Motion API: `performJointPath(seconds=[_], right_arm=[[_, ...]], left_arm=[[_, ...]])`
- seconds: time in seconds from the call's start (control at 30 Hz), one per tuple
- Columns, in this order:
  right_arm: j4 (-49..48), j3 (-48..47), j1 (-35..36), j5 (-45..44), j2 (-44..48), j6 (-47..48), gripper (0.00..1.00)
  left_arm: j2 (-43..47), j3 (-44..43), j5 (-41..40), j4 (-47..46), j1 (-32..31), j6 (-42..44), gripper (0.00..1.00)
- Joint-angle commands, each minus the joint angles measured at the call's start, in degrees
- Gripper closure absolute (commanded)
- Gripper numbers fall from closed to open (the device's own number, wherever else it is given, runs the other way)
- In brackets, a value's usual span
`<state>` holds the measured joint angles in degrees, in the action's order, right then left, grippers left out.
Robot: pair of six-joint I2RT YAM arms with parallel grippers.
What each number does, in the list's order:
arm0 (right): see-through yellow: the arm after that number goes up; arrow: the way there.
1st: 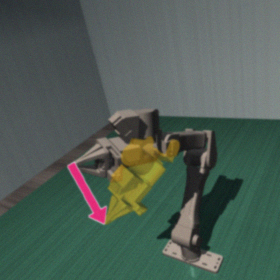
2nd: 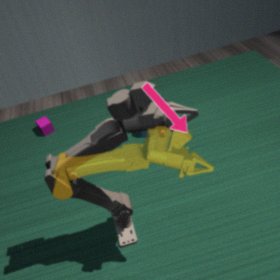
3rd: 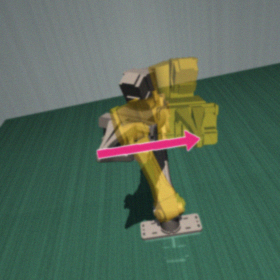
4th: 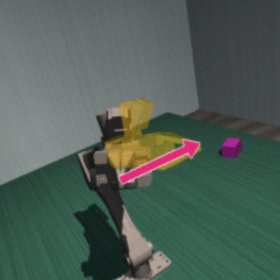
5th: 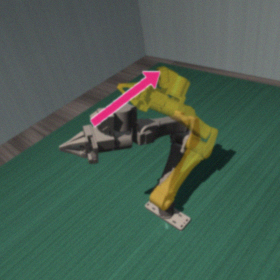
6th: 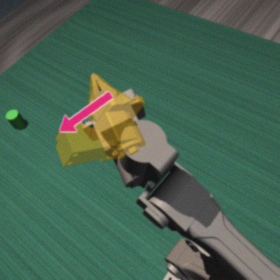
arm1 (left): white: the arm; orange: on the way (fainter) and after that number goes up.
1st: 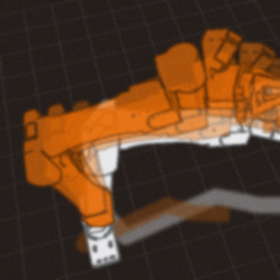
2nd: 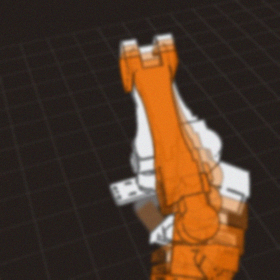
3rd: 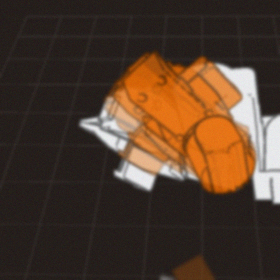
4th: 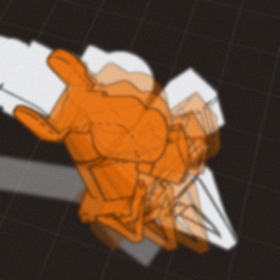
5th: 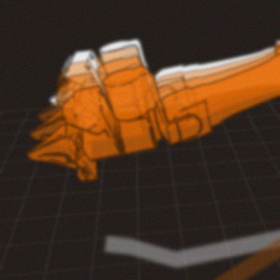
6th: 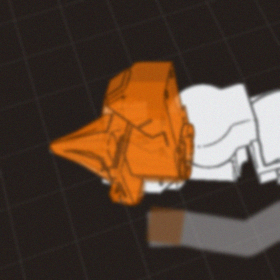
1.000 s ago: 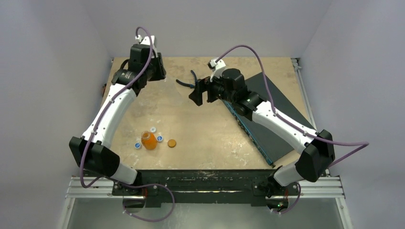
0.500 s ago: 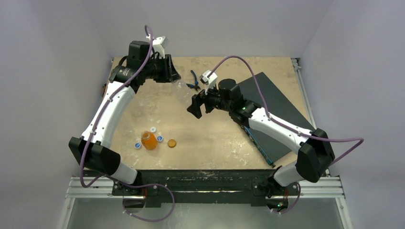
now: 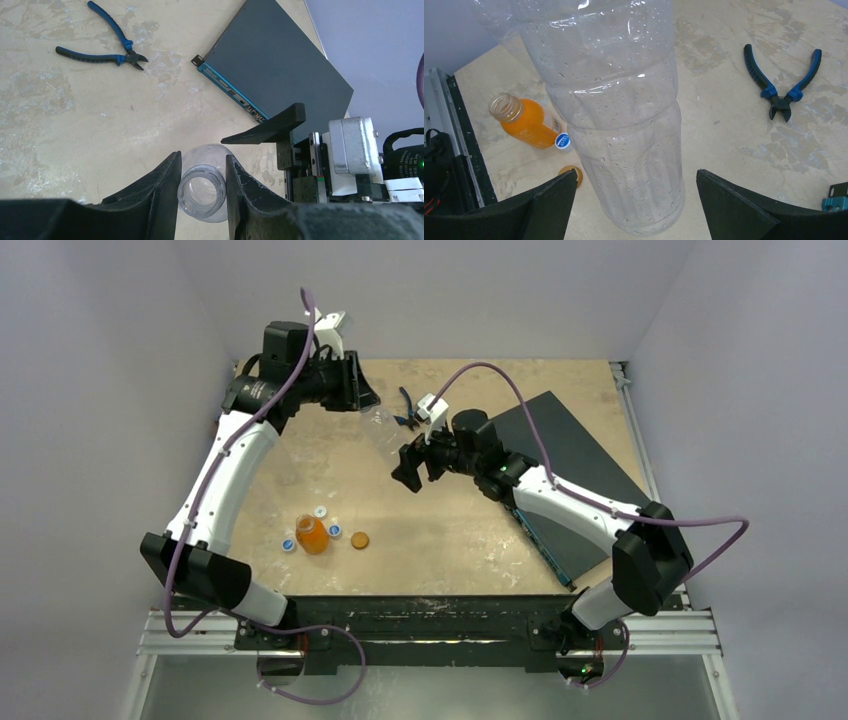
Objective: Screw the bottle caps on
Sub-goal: Pick up the plastic bottle at the center of the board.
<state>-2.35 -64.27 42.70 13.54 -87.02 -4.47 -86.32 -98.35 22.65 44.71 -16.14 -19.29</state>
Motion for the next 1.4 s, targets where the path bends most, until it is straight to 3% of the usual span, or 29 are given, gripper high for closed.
performJointPath(seconds=[0.0,0.3,0.47,0.5,0.57,0.73,0.8,1.1,1.37], right_arm=[[-4.04,0.86,0.15,3.0,0.18,0.31,0.09],[-3.93,1.29,0.14,4.78,-0.45,-0.57,0.25],[-6.03,1.59,0.16,6.17,0.24,-3.39,0.45],[-6.51,1.68,0.15,6.49,0.47,-4.03,0.49],[-7.49,1.58,0.19,7.49,0.71,-5.51,0.57],[-8.58,-0.29,0.1,9.24,0.52,-9.66,0.68],[-9.2,-1.06,-0.05,10.26,0.49,-11.73,0.69],[-8.09,-7.86,-2.39,14.88,-2.32,-21.56,0.68],[-10.89,-10.12,-2.86,15.66,-2.42,-28.19,0.67]], left_arm=[[2.65,-1.72,2.22,-1.4,0.15,-0.54,1.0],[3.06,0.78,4.36,-6.17,0.15,-2.68,1.0],[3.31,2.07,5.13,-8.43,0.15,-3.07,1.0],[3.55,2.76,5.21,-9.44,0.15,-3.3,0.98],[4.35,4.73,5.16,-11.47,0.15,-3.79,0.8],[6.69,8.84,3.03,-17.08,0.15,-4.23,0.23],[7.98,10.38,1.1,-19.84,0.15,-4.43,0.08],[20.38,24.27,-1.79,-41.69,0.15,-3.35,0.0],[19.8,25.4,3.7,-45.24,0.15,-5.01,0.0]])
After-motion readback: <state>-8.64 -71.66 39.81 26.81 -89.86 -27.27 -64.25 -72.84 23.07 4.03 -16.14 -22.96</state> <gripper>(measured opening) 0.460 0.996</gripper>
